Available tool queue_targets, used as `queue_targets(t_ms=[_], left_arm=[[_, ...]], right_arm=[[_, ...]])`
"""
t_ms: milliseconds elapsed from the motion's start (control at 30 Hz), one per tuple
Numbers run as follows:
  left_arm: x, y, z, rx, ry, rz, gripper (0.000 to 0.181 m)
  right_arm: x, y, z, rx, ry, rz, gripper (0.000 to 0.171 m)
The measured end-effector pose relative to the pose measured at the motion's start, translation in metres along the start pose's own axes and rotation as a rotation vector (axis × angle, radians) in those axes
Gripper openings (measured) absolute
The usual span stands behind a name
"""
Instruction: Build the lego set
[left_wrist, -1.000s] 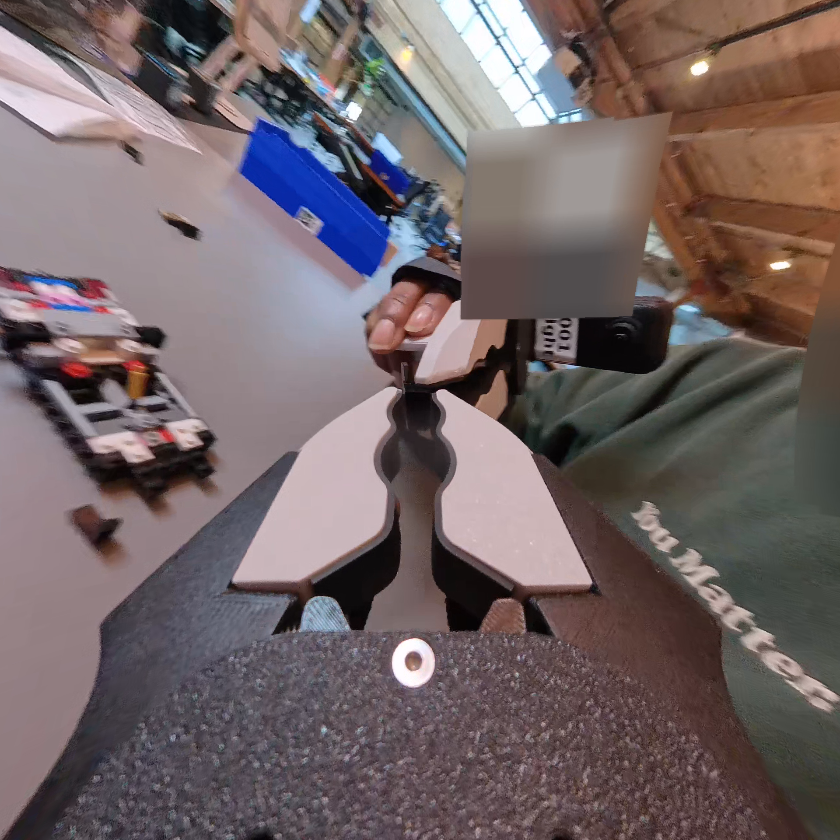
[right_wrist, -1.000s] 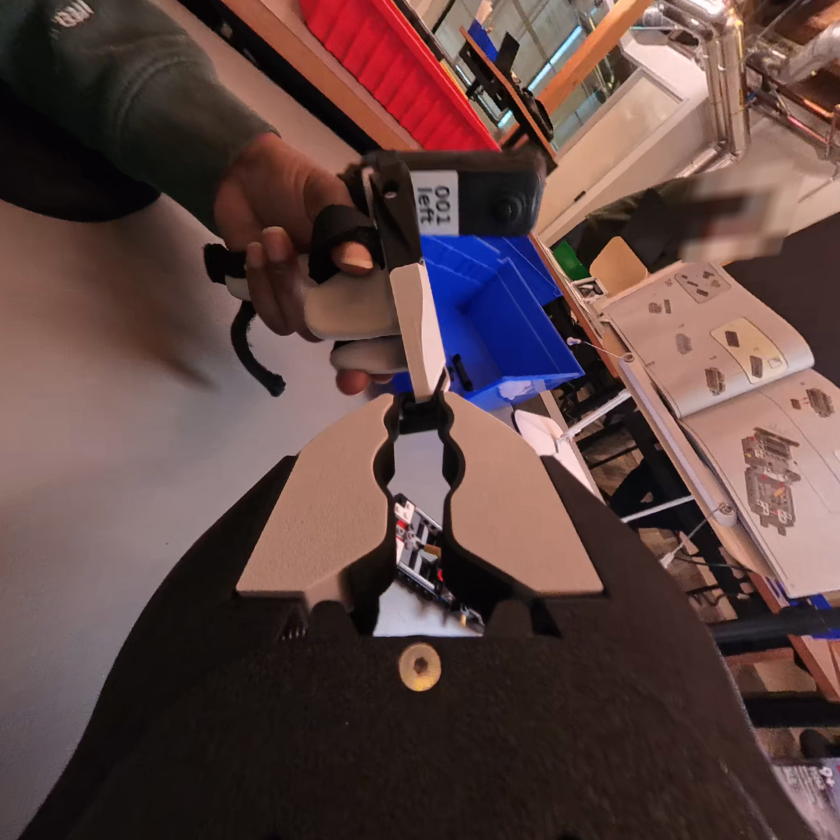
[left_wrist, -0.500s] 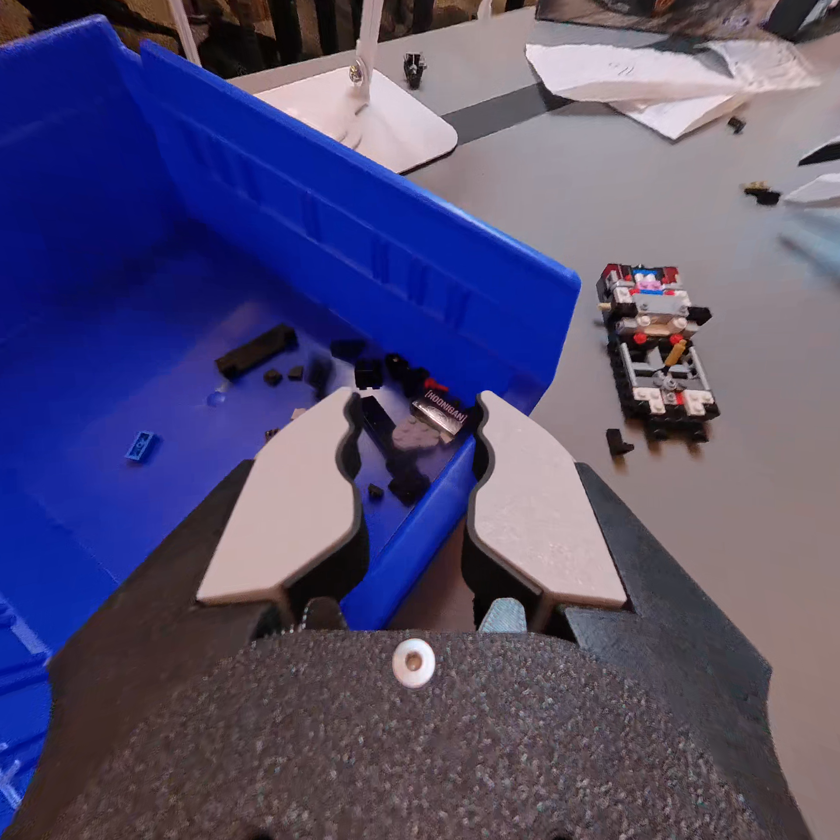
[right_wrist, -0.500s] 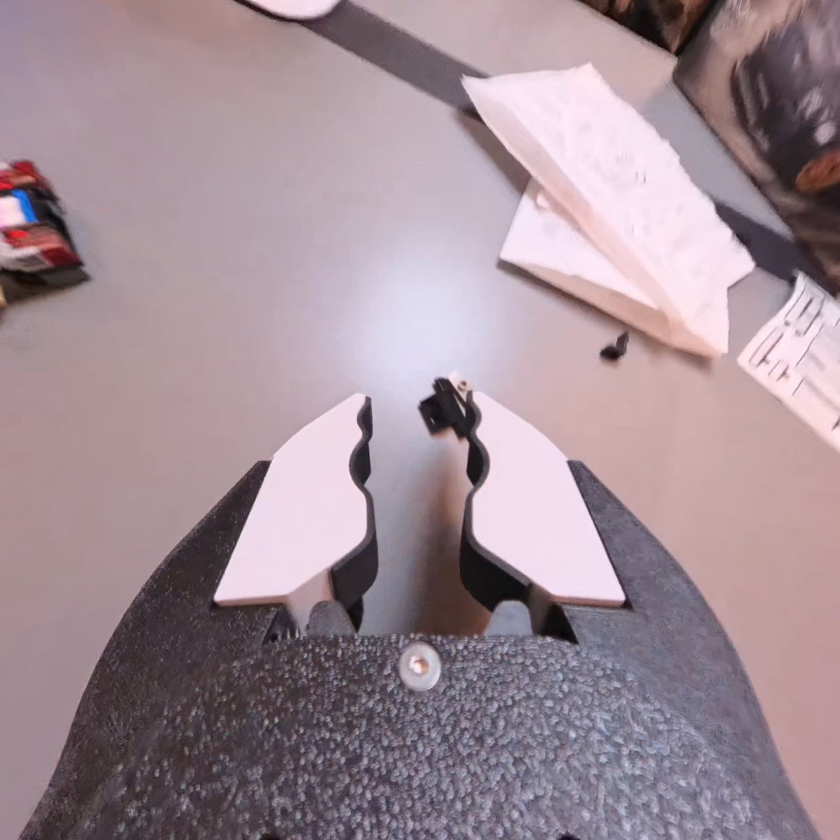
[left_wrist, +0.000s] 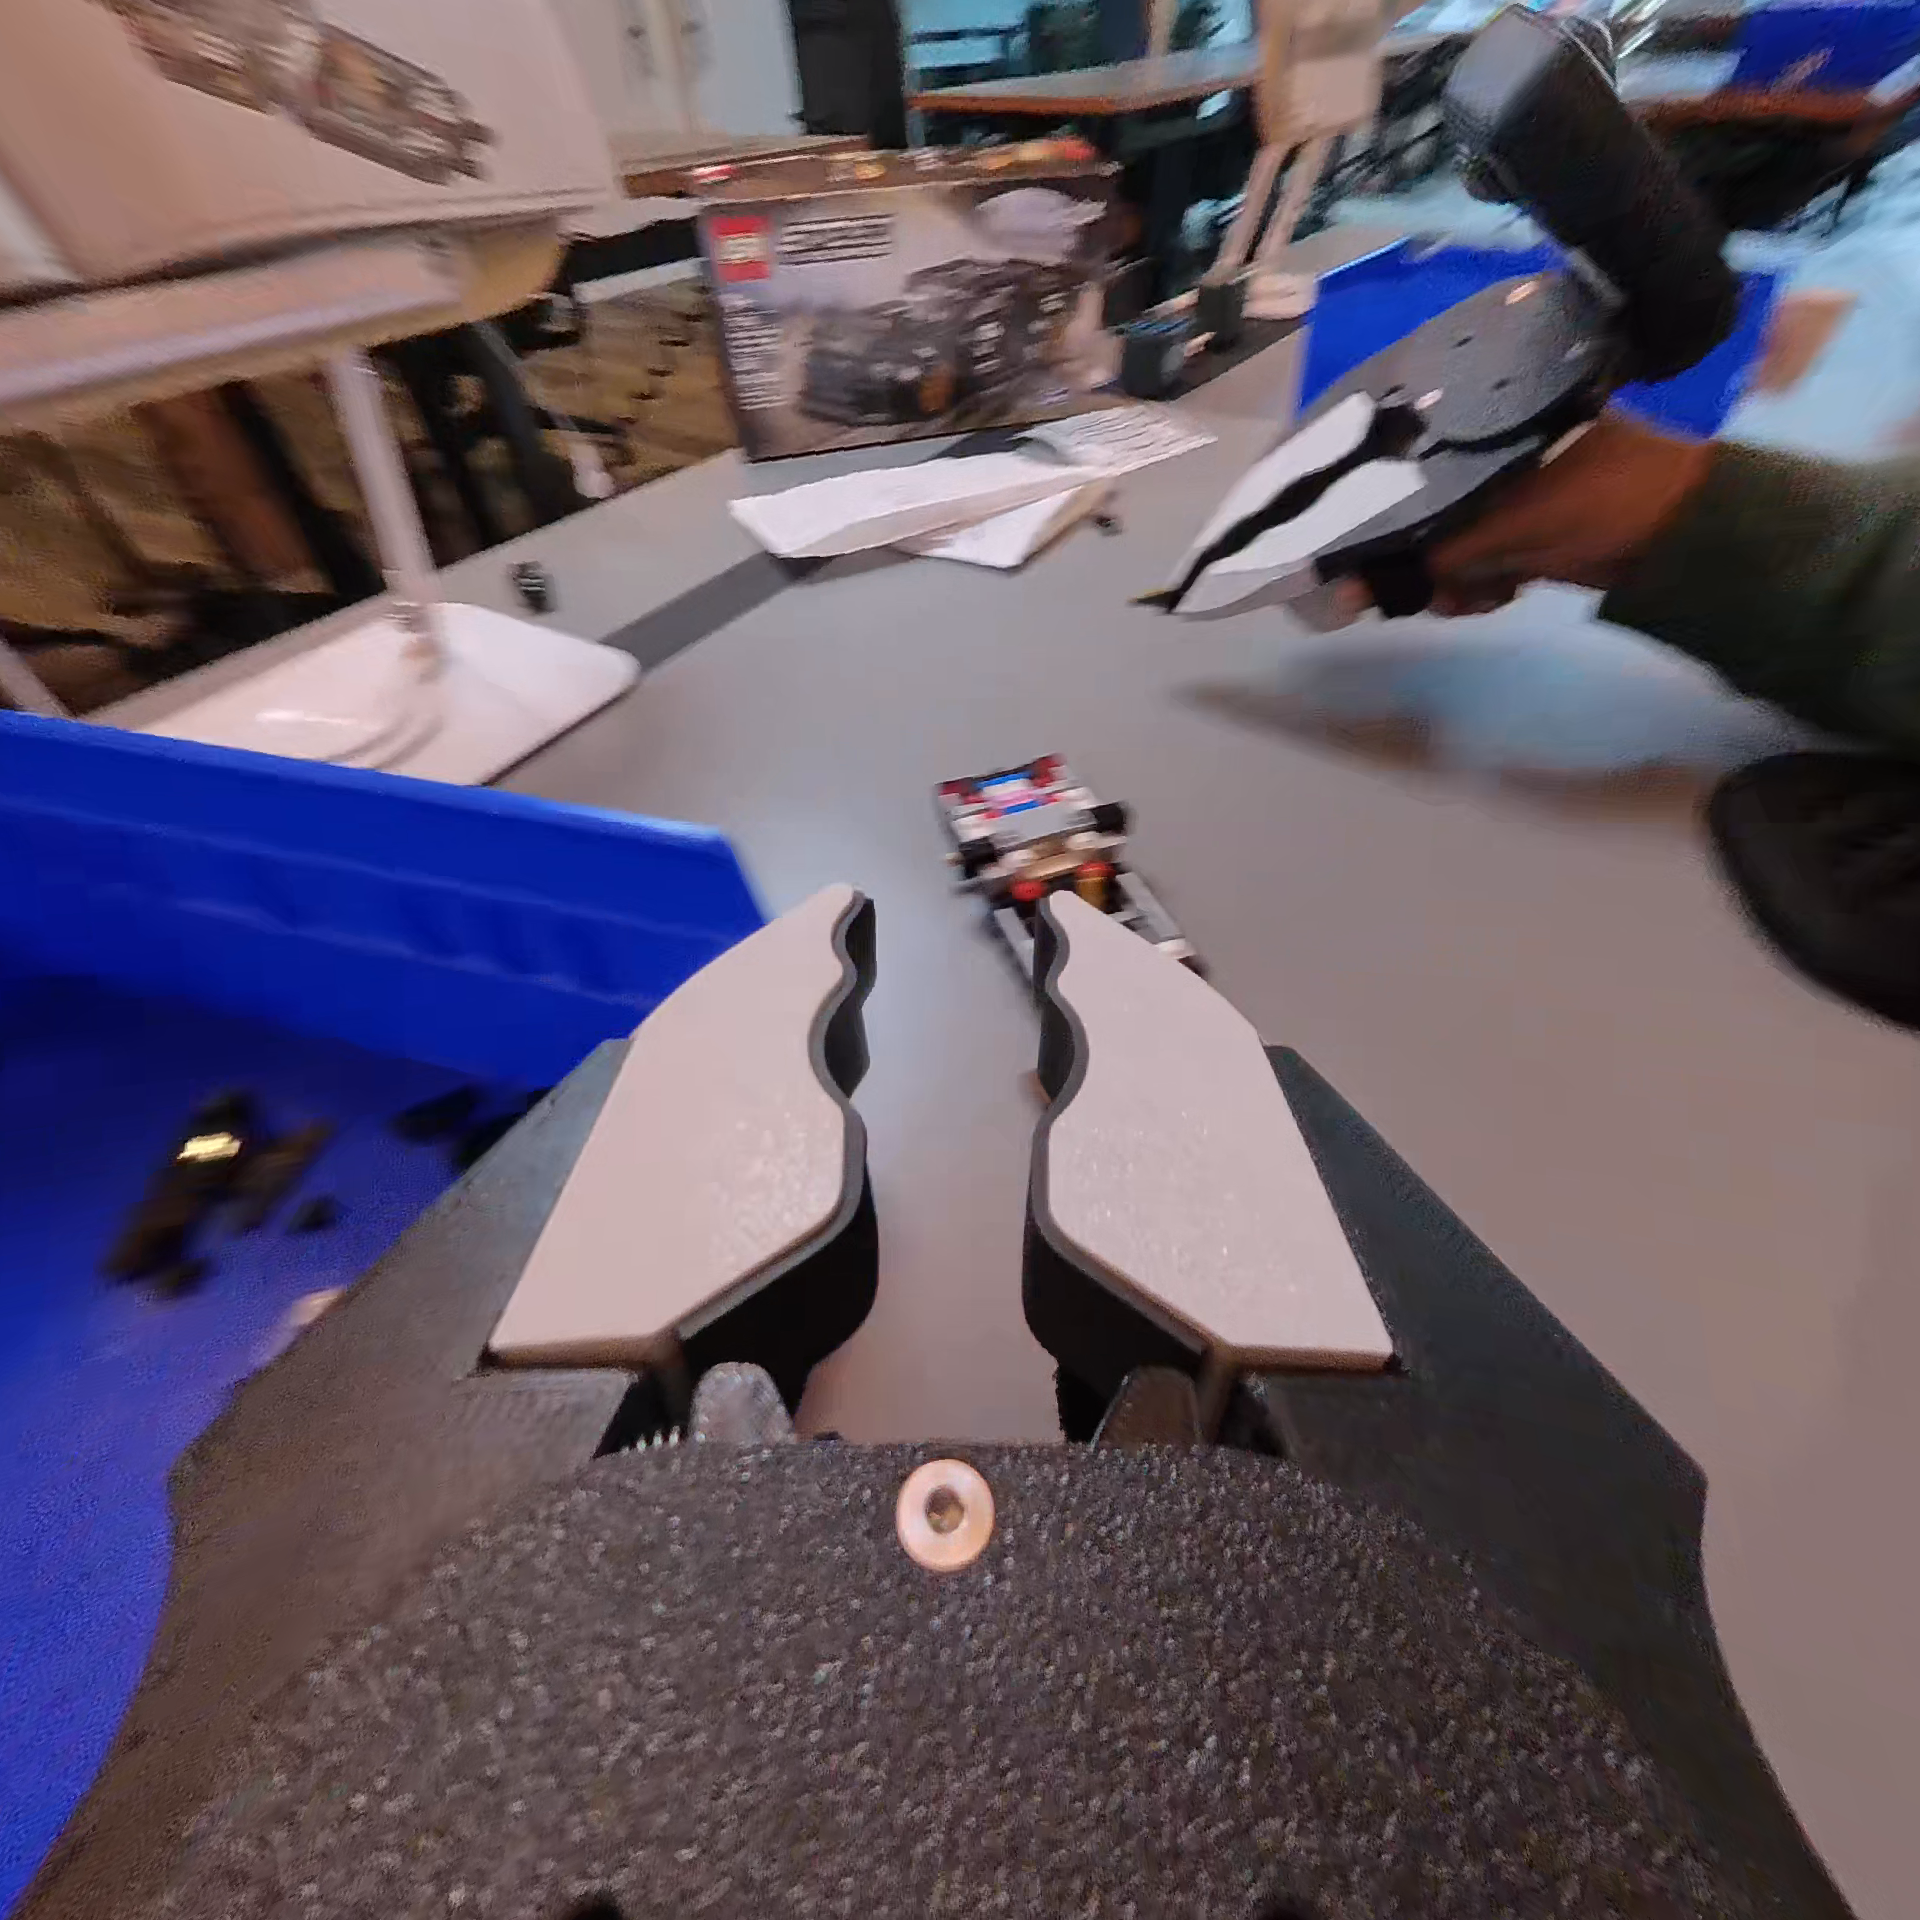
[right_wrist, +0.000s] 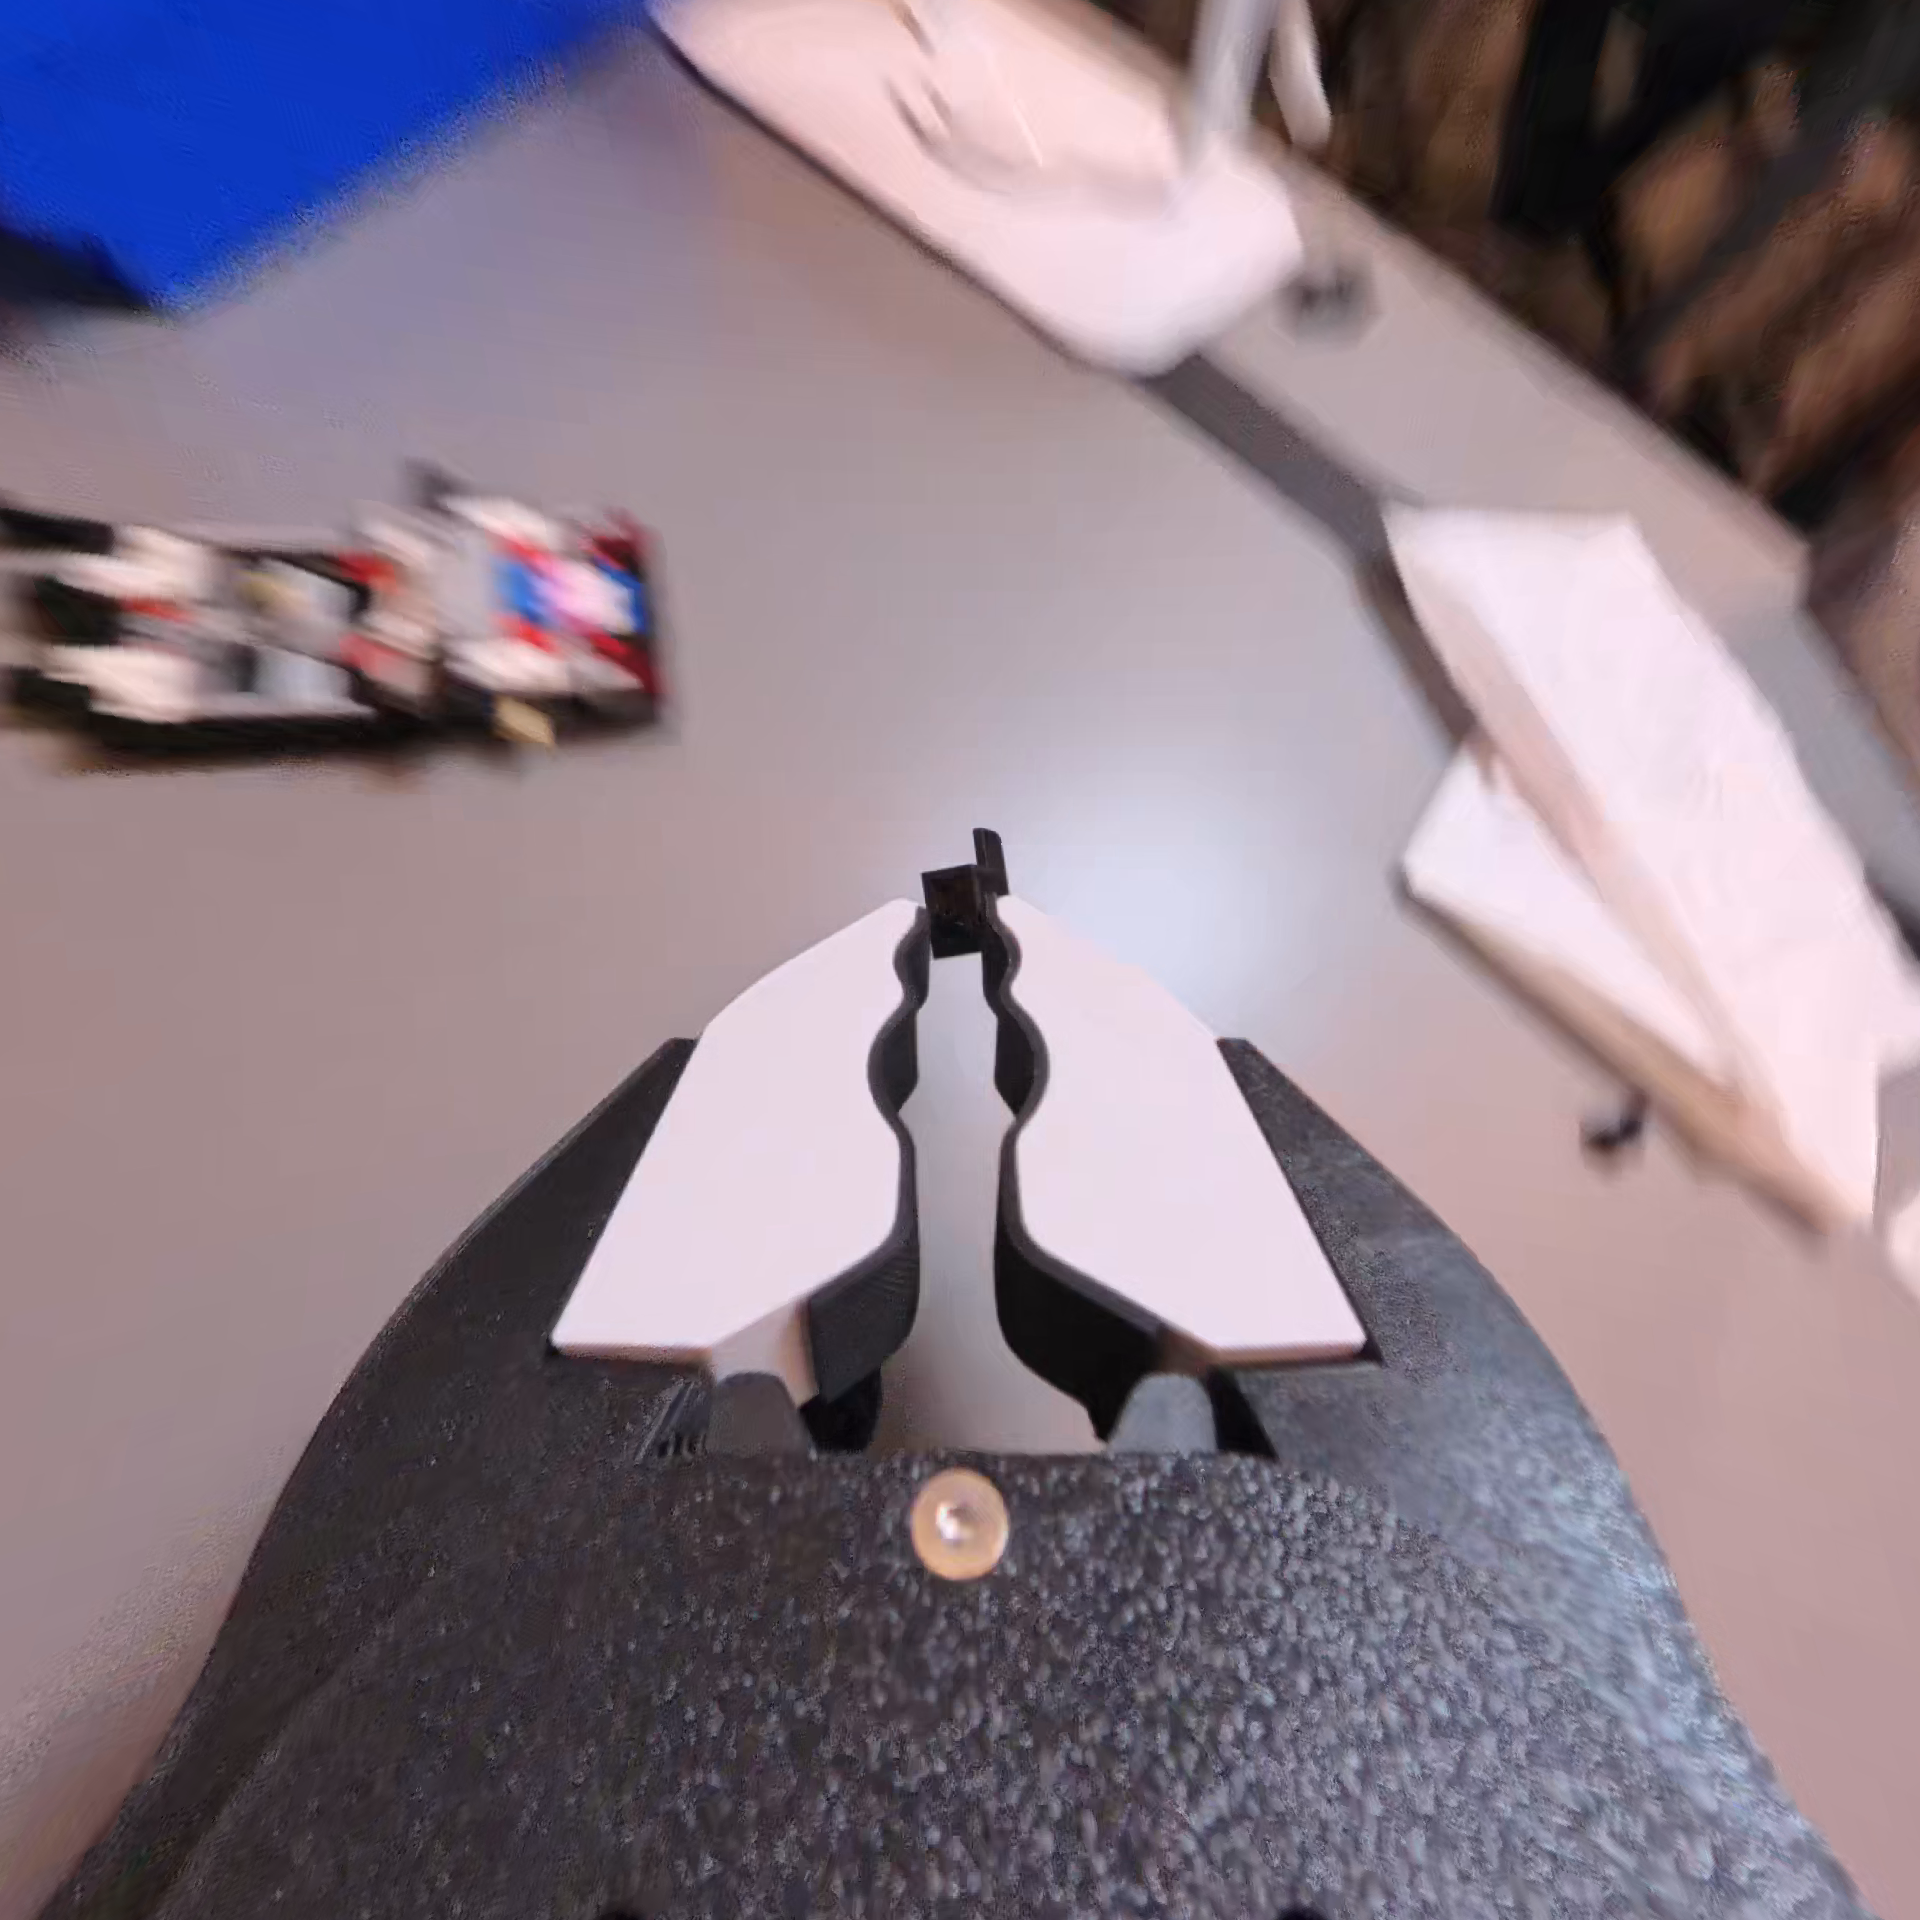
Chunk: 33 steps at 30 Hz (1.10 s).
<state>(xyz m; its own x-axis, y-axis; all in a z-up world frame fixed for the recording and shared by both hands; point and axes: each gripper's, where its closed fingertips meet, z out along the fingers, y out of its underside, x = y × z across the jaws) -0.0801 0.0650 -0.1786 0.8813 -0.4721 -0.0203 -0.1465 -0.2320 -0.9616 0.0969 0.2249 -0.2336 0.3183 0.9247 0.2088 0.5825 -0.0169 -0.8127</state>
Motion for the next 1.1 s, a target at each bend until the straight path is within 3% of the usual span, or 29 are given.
queue_targets(t_ms=[133,200,333,500,600,733,767,833,900,1100], left_arm=[[0.040,-0.002,0.012,0.023,0.228,-0.247,0.031],[0.054,-0.008,0.013,0.056,0.346,-0.408,0.035],[0.056,-0.020,0.009,0.111,0.475,-0.671,0.032],[0.071,-0.019,0.004,0.045,0.596,-0.699,0.000],[0.043,-0.025,0.002,0.092,0.436,-0.613,0.000],[-0.066,-0.010,-0.019,0.025,-0.239,-0.227,0.000],[-0.078,-0.006,-0.024,-0.005,-0.300,-0.201,0.000],[-0.062,0.003,-0.016,-0.050,-0.156,-0.321,0.000],[-0.041,0.002,-0.009,-0.012,-0.030,-0.371,0.000],[-0.010,0.006,0.004,-0.080,-0.006,-0.093,0.011]], right_arm=[[-0.091,-0.080,-0.015,0.270,-0.132,-0.273,0.009],[-0.133,-0.101,-0.019,0.336,-0.154,-0.422,0.009],[-0.185,-0.114,-0.022,0.412,-0.131,-0.649,0.009],[-0.194,-0.117,-0.022,0.451,-0.020,-0.787,0.009],[-0.179,-0.122,-0.022,0.471,0.036,-0.725,0.013],[-0.144,-0.108,-0.013,0.377,0.009,-0.526,0.022],[-0.138,-0.107,-0.012,0.380,0.007,-0.485,0.020],[-0.136,-0.109,-0.014,0.415,-0.020,-0.439,0.012],[-0.136,-0.106,-0.009,0.383,-0.046,-0.419,0.015],[-0.132,-0.075,0.014,0.194,-0.134,-0.294,0.026]])
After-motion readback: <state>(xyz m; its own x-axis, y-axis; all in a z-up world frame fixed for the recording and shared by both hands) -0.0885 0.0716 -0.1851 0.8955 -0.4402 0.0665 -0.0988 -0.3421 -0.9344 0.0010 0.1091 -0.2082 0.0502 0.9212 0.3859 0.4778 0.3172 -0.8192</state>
